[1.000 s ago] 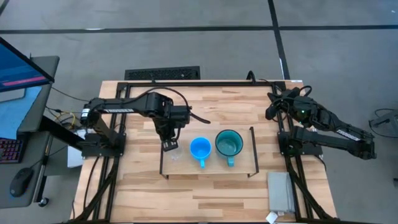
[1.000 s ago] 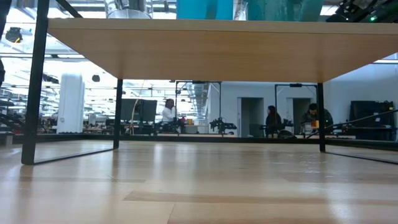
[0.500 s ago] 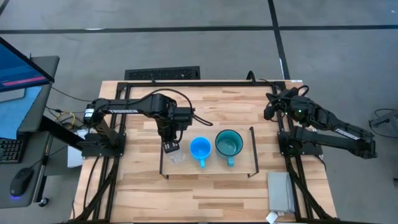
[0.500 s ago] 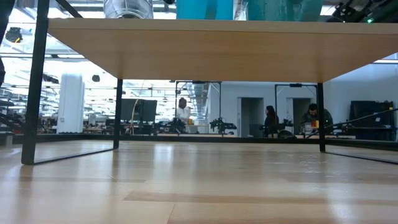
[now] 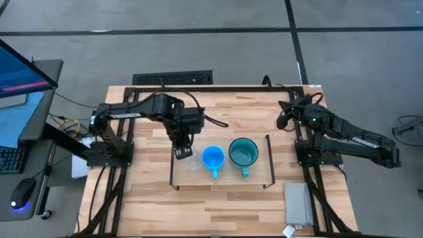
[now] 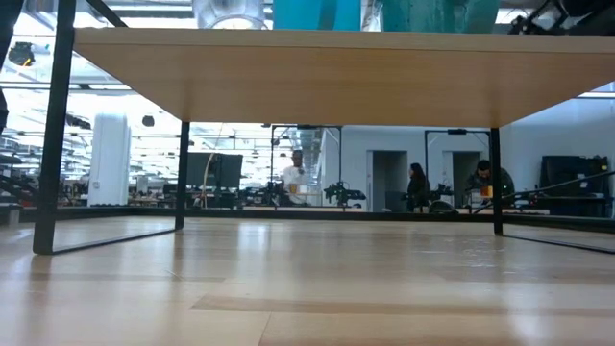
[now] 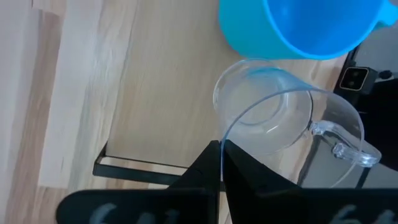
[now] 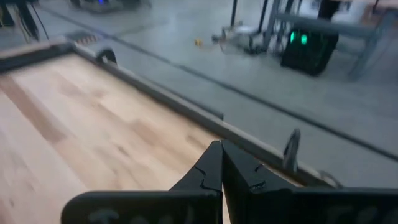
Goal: Stack small to large cups/mugs on shelf
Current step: Put the transparent mug on the shelf
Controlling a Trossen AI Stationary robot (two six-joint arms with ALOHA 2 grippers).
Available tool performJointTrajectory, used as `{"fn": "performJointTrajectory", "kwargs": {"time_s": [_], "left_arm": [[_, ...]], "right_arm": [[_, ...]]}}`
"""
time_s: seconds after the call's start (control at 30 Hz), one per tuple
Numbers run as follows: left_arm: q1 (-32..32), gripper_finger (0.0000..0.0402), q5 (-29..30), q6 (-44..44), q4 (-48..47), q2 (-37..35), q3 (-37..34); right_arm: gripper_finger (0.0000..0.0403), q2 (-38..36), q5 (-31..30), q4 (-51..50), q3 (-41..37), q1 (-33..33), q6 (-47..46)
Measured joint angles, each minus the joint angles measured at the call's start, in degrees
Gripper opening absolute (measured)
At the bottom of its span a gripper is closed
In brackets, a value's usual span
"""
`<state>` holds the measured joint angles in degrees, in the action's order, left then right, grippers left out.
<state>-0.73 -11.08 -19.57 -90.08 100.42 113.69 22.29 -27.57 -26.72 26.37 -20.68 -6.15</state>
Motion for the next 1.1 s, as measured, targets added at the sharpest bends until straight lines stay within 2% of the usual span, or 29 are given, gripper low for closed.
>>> {"fn": "performJointTrajectory", "kwargs": {"time_s": [0.23, 0.9, 1.1], "left_arm": [[0.0, 0.0000, 1.1, -1.1, 0.0, 0.0, -2.9], [0.0, 0.0000, 2.7, -1.8, 0.1, 0.0, -3.0], [0.0, 0.0000, 2.3, -1.8, 0.1, 0.0, -6.1]], "right_arm": [[0.0024, -0.6, 0.0, 8.8, 0.1, -0.1, 6.0], [0.0024, -0.6, 0.0, 8.9, 0.1, -0.1, 6.1], [0.0024, -0.6, 0.0, 8.9, 0.1, -0.1, 6.1]]}}
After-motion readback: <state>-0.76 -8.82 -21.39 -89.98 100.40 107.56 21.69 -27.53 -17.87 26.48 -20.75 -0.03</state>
